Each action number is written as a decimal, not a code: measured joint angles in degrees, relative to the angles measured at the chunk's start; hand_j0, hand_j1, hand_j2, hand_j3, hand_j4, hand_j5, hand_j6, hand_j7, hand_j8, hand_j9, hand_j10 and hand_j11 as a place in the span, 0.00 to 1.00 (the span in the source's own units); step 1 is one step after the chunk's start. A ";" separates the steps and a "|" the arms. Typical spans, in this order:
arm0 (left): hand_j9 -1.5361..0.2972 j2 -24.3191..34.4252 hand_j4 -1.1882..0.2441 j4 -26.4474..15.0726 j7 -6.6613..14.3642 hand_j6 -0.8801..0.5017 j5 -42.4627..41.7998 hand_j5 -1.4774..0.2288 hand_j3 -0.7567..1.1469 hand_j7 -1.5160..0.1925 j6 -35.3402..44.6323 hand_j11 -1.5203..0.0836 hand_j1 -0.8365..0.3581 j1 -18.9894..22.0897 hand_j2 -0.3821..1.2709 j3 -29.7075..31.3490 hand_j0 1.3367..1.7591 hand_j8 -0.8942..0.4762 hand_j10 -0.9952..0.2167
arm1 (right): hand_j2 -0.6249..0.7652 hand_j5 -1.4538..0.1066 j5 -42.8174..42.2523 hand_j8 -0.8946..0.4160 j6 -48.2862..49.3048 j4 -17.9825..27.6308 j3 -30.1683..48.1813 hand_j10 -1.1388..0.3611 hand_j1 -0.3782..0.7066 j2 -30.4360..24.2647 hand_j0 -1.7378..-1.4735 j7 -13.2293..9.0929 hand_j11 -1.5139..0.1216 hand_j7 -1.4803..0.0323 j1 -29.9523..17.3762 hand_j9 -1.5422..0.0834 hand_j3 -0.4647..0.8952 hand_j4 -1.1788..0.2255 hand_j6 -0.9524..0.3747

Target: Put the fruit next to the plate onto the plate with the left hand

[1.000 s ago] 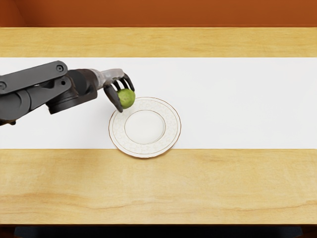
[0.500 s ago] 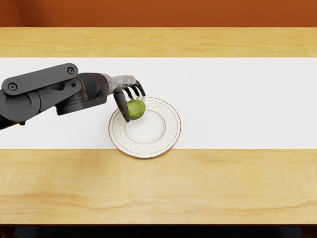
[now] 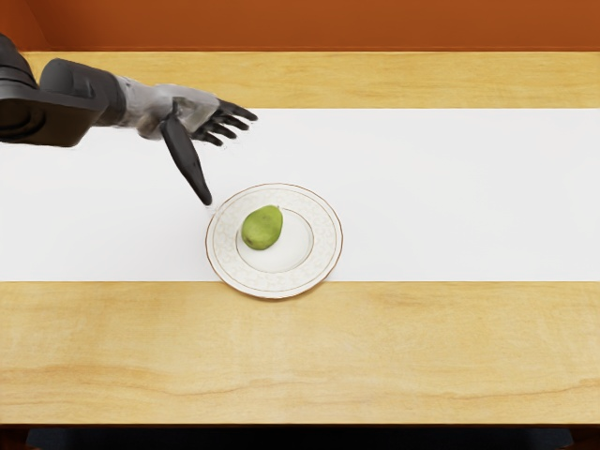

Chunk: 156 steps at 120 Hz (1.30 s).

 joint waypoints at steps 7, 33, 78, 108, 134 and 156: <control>0.81 0.81 0.80 0.06 0.00 0.61 -4.70 0.84 0.40 0.86 -0.91 0.92 0.96 1.12 0.24 -1.21 0.76 0.62 0.79 | 0.45 0.91 0.00 0.67 0.00 0.00 0.00 0.74 0.05 0.00 0.30 0.00 0.91 0.96 0.00 0.93 0.34 0.82 0.70; 0.82 4.15 0.81 0.19 0.00 0.62 -16.62 0.85 0.40 0.87 -5.69 0.93 0.97 9.71 0.23 -4.55 0.76 0.64 0.80 | 0.45 0.91 0.00 0.67 0.00 -0.03 0.00 0.74 0.05 0.00 0.30 0.00 0.91 0.96 0.00 0.93 0.34 0.82 0.70; 0.83 13.68 0.82 2.69 0.00 0.63 -24.07 0.86 0.40 0.88 -7.84 0.94 0.98 16.36 0.23 -10.46 0.76 0.64 0.81 | 0.45 0.91 0.00 0.67 -0.01 0.00 0.00 0.74 0.05 0.00 0.30 0.00 0.91 0.96 0.00 0.93 0.34 0.82 0.70; 0.83 18.86 0.82 5.83 0.00 0.63 -24.81 0.86 0.40 0.88 -7.97 0.94 0.98 16.93 0.23 -10.74 0.76 0.64 0.81 | 0.45 0.91 0.01 0.67 -0.01 -0.02 0.00 0.74 0.05 0.00 0.30 0.00 0.91 0.96 0.00 0.93 0.34 0.82 0.70; 0.83 19.33 0.82 10.03 0.00 0.63 -24.83 0.86 0.40 0.88 -7.98 0.94 0.98 16.84 0.23 -10.96 0.76 0.64 0.81 | 0.45 0.91 0.02 0.67 0.02 0.01 0.00 0.74 0.05 0.00 0.30 0.00 0.91 0.96 0.00 0.93 0.34 0.82 0.70; 0.83 19.34 0.82 12.11 0.00 0.63 -24.82 0.86 0.40 0.88 -7.99 0.94 0.98 16.84 0.23 -11.24 0.76 0.64 0.81 | 0.45 0.91 0.02 0.67 0.03 0.02 0.00 0.74 0.05 0.00 0.30 0.00 0.91 0.96 0.00 0.93 0.34 0.82 0.70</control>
